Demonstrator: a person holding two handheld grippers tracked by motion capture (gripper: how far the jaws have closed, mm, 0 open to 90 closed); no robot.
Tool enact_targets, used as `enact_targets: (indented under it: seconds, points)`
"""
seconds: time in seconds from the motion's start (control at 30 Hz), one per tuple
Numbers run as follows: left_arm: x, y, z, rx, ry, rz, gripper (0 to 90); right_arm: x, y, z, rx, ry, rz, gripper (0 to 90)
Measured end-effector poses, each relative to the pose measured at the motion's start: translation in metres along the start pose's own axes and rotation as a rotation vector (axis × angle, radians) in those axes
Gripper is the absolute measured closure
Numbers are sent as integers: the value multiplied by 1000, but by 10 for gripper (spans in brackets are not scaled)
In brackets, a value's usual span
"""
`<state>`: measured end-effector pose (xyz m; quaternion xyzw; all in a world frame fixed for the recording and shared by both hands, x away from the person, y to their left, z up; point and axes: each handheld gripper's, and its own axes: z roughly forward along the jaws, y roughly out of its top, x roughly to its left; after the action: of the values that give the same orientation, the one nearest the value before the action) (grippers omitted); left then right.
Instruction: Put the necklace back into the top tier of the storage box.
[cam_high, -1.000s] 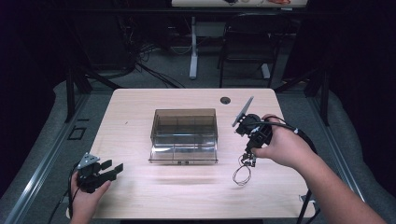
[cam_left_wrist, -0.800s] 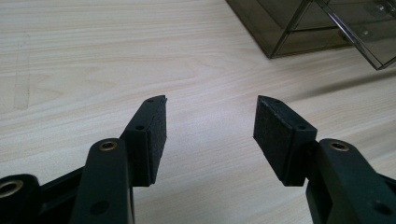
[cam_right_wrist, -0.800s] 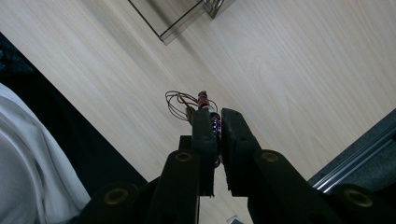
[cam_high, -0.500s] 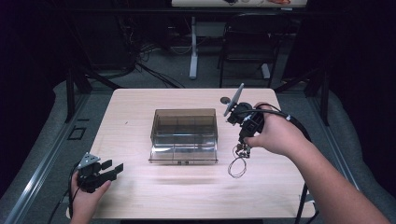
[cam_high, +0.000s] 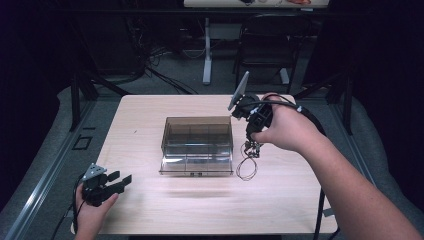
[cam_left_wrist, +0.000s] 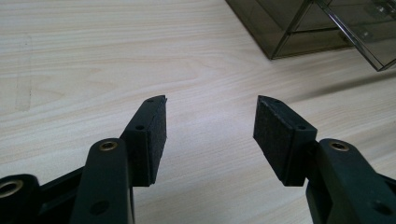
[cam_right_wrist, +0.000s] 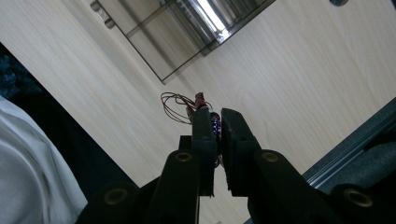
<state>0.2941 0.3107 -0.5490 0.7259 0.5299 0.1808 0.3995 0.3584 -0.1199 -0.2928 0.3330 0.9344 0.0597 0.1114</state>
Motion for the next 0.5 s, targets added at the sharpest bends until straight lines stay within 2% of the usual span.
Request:
enact_targets:
  seconds: [0.03, 0.23, 0.33, 0.37, 0.5]
  points:
    - [0, 1, -1, 14, -6, 3, 446, 0, 3, -3, 1, -3, -4, 848]
    - [0, 0, 0, 12, -1, 1, 447, 3, 18, -10, -9, -8, -20, 848]
    - [0, 0, 0, 12, -3, 4, 446, 6, 25, -9, -36, 5, -12, 848]
    - [1, 1, 0, 15, -7, 4, 446, 6, 28, -11, -33, 3, -27, 848]
    - [2, 1, 0, 17, -7, 2, 446, 9, 40, -15, -53, 12, -37, 848]
